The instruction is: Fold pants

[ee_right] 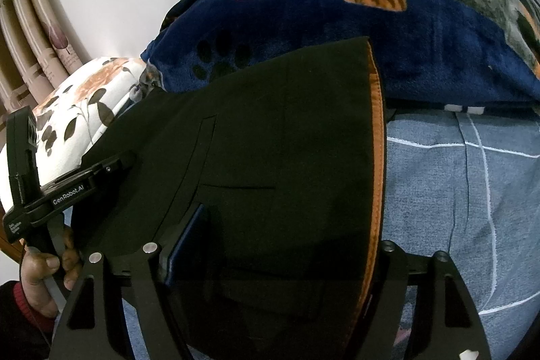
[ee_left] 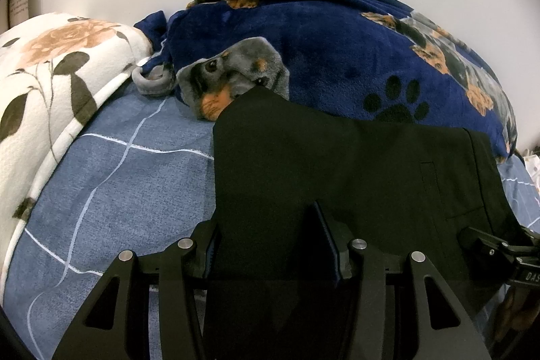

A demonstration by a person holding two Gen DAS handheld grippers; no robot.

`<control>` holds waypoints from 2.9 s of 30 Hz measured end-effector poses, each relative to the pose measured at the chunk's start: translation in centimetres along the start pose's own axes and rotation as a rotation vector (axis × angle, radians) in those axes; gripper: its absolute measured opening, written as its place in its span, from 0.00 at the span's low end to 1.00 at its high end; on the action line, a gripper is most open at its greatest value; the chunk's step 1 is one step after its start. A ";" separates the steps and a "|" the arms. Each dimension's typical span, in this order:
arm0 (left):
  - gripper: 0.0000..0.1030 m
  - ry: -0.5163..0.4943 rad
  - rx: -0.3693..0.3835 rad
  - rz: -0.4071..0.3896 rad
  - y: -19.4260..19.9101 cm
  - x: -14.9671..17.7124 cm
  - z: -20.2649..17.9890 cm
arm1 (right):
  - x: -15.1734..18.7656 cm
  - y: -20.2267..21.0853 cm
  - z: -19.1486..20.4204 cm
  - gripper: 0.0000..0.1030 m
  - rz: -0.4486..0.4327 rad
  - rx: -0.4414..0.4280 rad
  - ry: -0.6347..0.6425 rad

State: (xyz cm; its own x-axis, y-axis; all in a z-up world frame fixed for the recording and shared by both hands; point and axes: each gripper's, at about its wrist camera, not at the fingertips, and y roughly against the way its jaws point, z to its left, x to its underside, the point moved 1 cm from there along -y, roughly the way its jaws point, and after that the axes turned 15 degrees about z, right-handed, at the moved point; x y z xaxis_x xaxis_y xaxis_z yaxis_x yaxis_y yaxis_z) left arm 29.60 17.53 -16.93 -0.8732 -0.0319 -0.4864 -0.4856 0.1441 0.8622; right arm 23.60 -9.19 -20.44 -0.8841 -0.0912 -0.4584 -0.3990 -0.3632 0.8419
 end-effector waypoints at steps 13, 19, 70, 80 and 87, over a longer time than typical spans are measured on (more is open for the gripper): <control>0.54 -0.002 -0.034 -0.004 0.0 0.0 -0.2 | -0.1 -0.3 0.1 0.80 0.006 0.010 0.014; 0.57 -0.002 -0.051 -0.006 0.0 0.0 -0.5 | -0.1 -0.3 0.2 0.83 0.005 0.012 0.015; 1.00 -0.030 -0.105 -0.557 36.5 8.9 -12.1 | 12.9 26.7 4.9 0.99 -0.376 -0.003 0.000; 1.00 -0.013 -0.098 -0.470 34.2 9.9 -11.2 | 13.8 27.1 6.2 0.99 -0.367 0.007 0.026; 1.00 0.010 -0.122 -0.423 31.9 10.8 -10.7 | 14.2 26.4 6.9 0.99 -0.351 0.017 0.039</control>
State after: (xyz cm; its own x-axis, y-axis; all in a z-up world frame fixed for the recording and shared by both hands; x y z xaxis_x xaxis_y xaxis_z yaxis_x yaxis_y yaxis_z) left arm 4.20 11.23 6.84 -0.5962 -0.0731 -0.7995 -0.8016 -0.0014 0.5979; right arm -1.20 -13.70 -2.72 -0.6827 0.0007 -0.7307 -0.6810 -0.3630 0.6360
